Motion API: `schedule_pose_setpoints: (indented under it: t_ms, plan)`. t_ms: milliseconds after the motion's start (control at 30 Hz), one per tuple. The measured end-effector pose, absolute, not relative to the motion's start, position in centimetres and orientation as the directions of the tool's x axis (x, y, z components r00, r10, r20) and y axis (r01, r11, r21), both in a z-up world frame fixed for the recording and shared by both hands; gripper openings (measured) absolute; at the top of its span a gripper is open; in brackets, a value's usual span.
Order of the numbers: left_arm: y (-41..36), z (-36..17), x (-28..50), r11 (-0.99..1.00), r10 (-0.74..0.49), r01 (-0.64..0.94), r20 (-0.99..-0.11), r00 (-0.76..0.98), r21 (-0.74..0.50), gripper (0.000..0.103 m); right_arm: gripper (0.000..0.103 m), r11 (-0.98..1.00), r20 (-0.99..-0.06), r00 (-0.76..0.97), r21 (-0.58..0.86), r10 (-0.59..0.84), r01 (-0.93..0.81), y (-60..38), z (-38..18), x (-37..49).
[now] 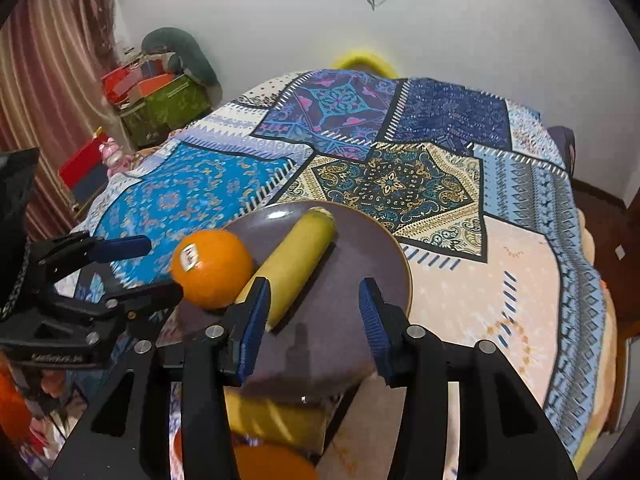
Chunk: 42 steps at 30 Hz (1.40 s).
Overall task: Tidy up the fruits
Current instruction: 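Lower the yellow cylinder onto the plate and open the right tool while the left tool releases the orange there, then grasp a labelled orange with the right tool while the left tool grasps the red tomato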
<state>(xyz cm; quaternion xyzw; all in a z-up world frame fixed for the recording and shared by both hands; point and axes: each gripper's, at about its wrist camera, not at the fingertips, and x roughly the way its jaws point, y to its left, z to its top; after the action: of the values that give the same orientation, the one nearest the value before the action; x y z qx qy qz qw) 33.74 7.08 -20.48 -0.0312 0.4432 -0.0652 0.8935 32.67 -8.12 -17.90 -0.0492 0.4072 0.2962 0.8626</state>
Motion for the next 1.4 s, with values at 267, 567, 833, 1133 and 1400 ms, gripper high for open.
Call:
schedule_pose_setpoints:
  t_ms: [267,567,833,1133,1400]
  plan:
    - [6.7,-20.9,30.6,0.991,-0.133,0.097,-0.806,0.577,-0.094,0.077,0.055,0.816,-0.729,0.519,0.092,0.445,-0.571,-9.0,-17.0,27.9]
    - [6.5,-22.2,27.6,0.991,-0.133,0.084,-0.831,0.54,-0.105,0.077,0.06,0.823,-0.764,0.466,0.145,0.445,-0.549,-10.3,-19.4,23.7]
    - [4.8,-22.0,27.6,0.986,-0.167,0.105,-0.832,0.529,-0.131,0.077,0.061,0.822,-0.783,0.41,0.215,0.468,-0.527,-10.6,-21.7,24.0]
    - [2.4,-21.9,27.2,0.978,-0.205,0.128,-0.836,0.509,-0.162,0.077,0.06,0.813,-0.76,0.418,0.24,0.498,-0.531,-11.2,-21.8,23.4]
    - [0.0,-22.0,26.2,0.975,-0.219,0.153,-0.833,0.509,-0.163,0.077,0.059,0.832,-0.72,0.477,0.256,0.504,-0.492,-13.8,-19.4,22.0]
